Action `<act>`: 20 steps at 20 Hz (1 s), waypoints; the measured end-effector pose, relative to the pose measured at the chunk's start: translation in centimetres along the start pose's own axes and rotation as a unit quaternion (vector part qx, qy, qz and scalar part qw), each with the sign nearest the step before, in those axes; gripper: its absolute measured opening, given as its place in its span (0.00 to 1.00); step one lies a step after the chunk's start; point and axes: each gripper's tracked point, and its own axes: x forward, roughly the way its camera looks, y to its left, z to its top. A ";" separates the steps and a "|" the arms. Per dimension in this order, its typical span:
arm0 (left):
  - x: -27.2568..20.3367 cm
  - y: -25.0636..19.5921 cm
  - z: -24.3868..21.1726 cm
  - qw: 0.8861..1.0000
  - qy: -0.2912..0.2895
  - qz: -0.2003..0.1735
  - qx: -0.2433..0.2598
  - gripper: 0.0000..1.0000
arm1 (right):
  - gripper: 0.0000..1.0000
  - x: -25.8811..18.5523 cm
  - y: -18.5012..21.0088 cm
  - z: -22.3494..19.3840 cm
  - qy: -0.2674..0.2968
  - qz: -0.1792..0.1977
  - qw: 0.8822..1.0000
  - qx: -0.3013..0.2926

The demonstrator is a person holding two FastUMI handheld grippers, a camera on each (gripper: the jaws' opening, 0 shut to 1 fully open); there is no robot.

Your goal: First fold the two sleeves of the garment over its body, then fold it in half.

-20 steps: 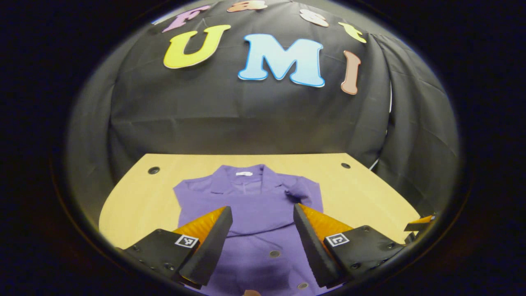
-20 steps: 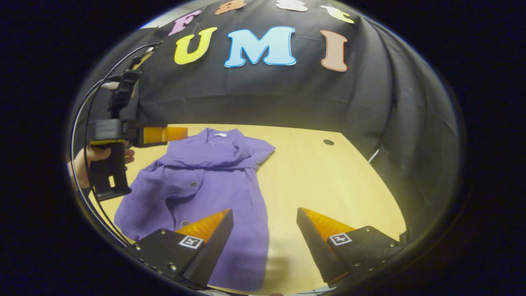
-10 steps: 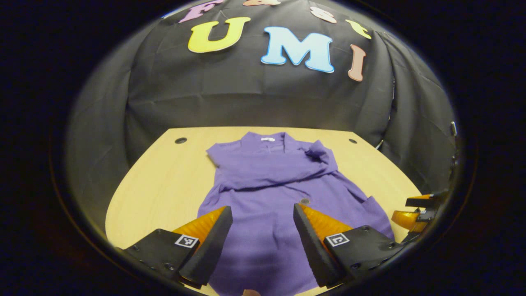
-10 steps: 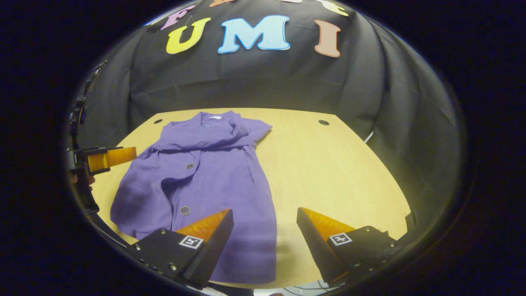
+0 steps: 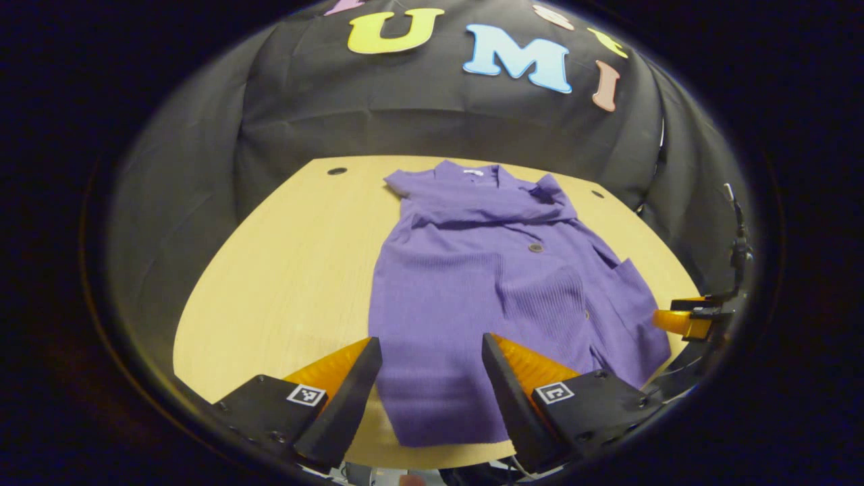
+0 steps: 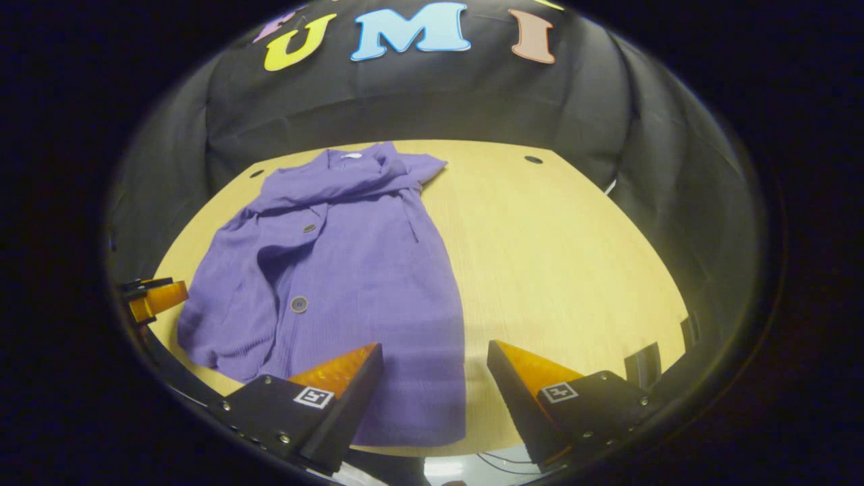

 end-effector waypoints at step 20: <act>-1.4 -0.8 -7.3 0.998 0.057 -0.005 0.023 0.91 | 1.00 -1.0 1.4 -5.3 0.060 0.019 0.998 0.003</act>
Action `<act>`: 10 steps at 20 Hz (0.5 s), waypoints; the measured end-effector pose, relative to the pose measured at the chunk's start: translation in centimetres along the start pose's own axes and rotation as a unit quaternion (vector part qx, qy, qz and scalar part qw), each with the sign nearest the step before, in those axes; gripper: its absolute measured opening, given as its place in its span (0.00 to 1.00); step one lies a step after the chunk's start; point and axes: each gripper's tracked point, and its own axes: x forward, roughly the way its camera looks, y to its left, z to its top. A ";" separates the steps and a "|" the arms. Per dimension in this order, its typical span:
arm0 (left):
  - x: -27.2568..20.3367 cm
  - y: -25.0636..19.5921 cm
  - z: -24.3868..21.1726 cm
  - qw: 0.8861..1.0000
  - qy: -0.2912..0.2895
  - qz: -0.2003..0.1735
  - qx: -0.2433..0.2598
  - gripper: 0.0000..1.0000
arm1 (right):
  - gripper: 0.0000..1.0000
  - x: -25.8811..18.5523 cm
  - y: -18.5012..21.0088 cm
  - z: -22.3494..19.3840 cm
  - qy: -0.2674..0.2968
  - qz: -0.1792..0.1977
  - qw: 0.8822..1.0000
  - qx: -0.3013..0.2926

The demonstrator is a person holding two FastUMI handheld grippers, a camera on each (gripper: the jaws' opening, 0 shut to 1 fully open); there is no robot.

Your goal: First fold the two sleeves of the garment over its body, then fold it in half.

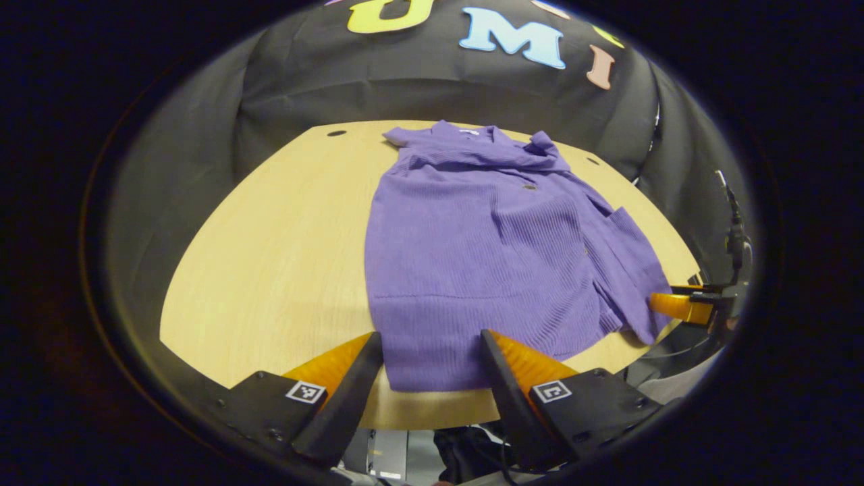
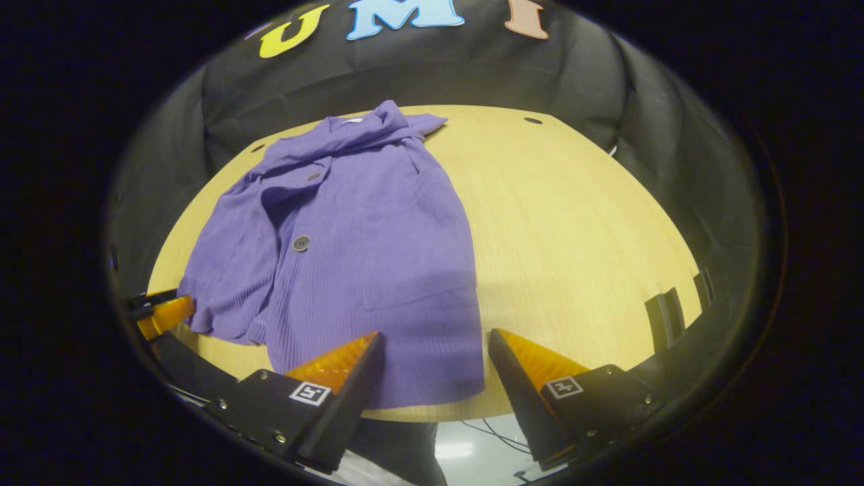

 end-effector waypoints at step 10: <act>0.6 -2.3 0.2 0.999 0.009 -0.023 0.041 0.16 | 0.31 0.1 1.4 0.2 0.020 0.019 1.000 0.013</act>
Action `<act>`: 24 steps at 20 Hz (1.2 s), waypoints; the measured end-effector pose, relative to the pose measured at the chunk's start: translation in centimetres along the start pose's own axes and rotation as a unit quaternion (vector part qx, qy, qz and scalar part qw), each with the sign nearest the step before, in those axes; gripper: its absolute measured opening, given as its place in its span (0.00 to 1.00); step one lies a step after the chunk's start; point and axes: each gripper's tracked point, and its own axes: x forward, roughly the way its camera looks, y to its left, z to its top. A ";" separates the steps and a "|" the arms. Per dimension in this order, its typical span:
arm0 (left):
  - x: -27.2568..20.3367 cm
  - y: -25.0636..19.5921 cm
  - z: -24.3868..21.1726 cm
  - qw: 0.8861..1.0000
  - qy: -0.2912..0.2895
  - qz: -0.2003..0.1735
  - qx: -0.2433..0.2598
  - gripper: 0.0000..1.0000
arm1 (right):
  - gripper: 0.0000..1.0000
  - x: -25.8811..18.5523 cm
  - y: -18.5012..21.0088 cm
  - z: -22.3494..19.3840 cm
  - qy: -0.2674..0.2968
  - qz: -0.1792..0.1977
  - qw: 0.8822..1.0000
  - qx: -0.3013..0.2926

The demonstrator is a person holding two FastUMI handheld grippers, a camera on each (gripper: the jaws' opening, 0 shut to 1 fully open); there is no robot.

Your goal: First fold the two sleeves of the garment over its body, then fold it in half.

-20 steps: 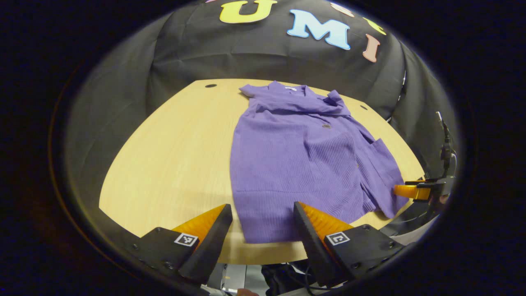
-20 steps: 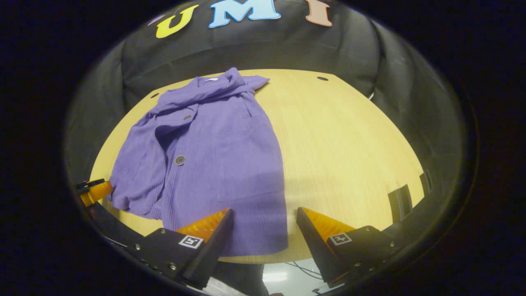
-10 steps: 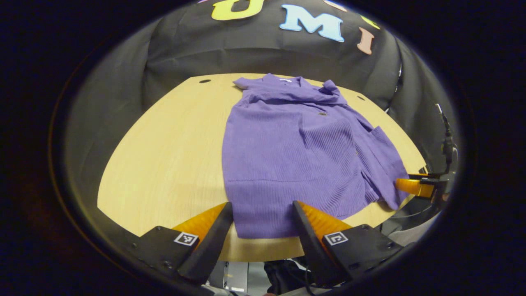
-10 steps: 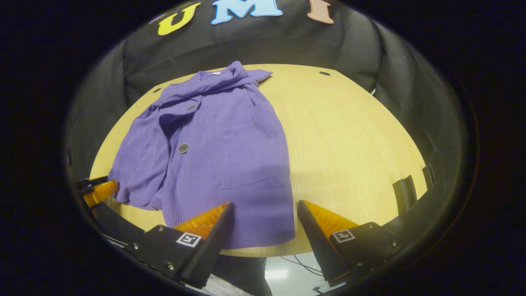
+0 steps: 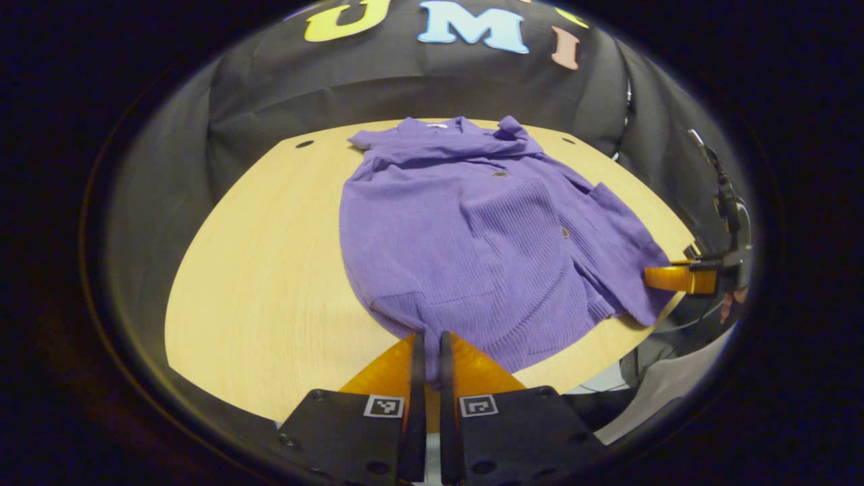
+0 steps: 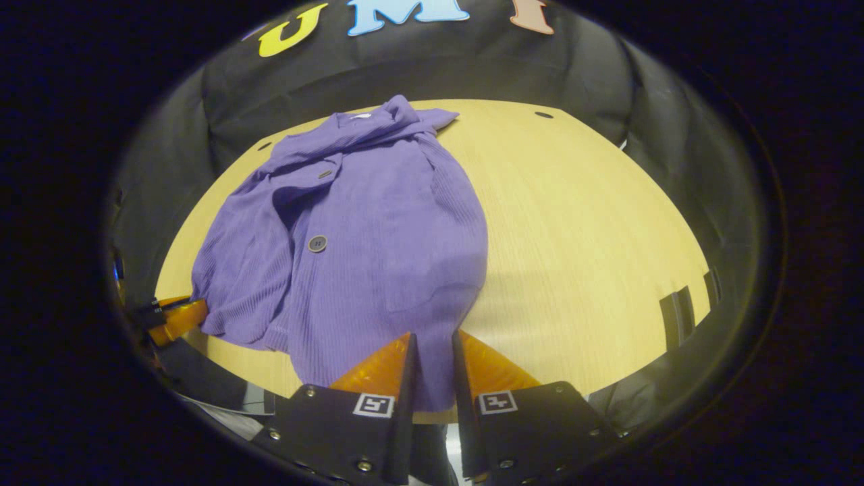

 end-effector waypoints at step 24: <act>-6.0 2.0 18.9 0.979 -0.141 -0.078 -0.122 0.10 | 0.04 -7.3 2.4 19.3 -0.163 0.111 0.976 0.089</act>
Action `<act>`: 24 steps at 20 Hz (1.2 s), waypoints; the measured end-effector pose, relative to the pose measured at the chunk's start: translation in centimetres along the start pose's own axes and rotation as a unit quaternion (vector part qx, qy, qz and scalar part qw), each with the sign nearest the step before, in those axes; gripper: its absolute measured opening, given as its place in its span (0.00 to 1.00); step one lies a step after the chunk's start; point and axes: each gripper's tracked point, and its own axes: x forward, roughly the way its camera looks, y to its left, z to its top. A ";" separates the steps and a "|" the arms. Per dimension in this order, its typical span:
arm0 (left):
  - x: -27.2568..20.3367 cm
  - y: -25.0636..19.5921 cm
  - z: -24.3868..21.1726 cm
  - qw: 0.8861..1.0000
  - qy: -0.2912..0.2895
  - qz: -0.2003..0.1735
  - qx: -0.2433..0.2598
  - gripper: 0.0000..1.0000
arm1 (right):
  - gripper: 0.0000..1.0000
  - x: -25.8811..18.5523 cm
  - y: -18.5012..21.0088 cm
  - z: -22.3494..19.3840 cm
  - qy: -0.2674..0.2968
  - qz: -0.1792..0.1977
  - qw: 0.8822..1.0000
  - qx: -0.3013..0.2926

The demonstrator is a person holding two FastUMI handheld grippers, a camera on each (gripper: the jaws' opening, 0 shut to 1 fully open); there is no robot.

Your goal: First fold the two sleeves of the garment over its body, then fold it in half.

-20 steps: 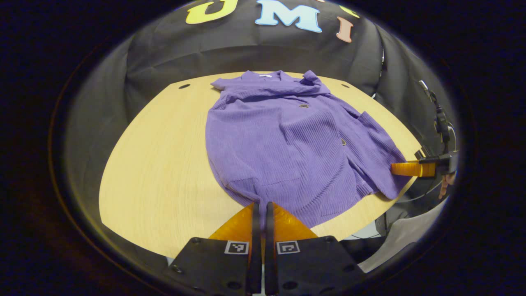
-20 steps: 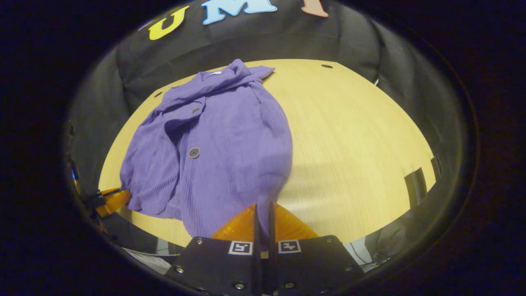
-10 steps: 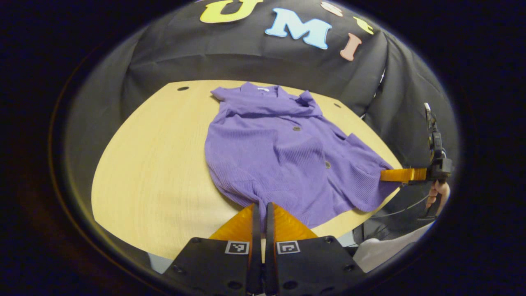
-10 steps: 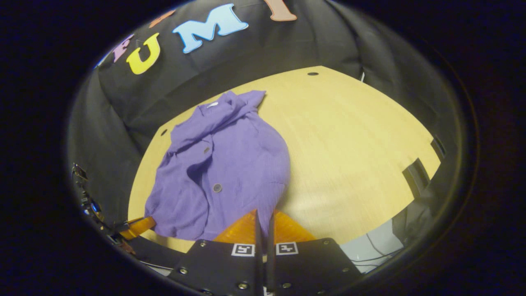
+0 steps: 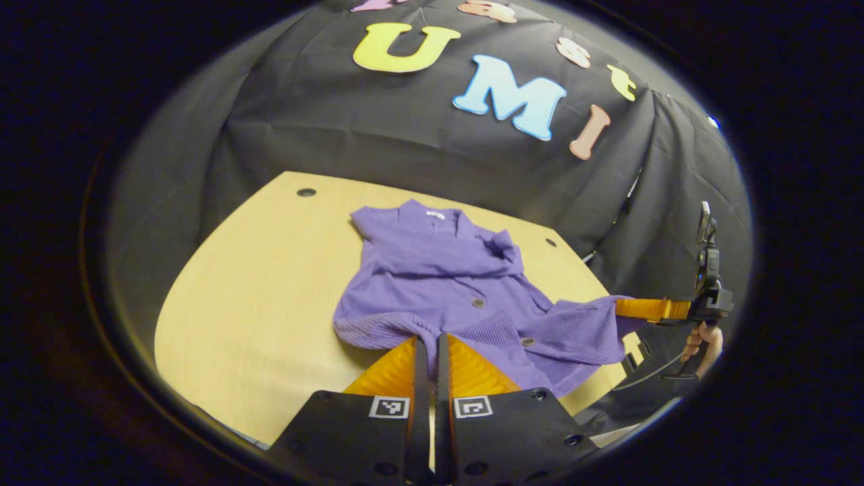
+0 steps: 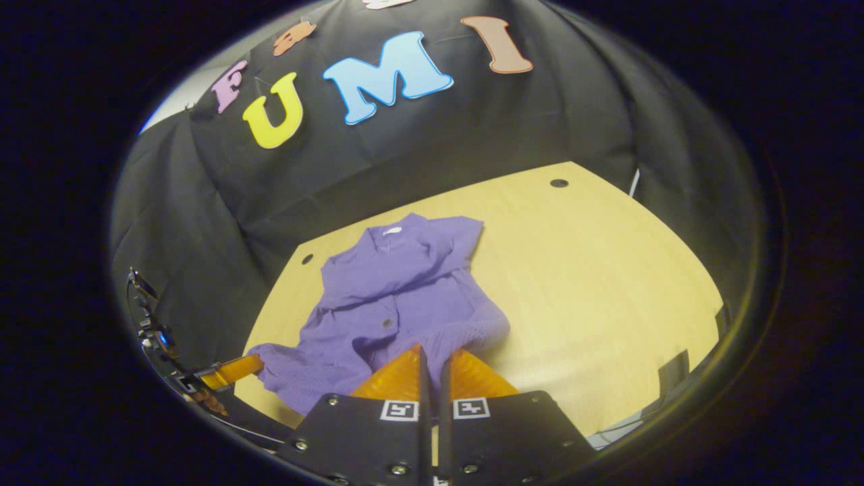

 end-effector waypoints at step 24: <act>23.7 2.7 21.1 0.996 -0.067 0.037 0.045 0.10 | 0.04 20.2 -0.7 17.8 -0.017 0.042 0.999 -0.001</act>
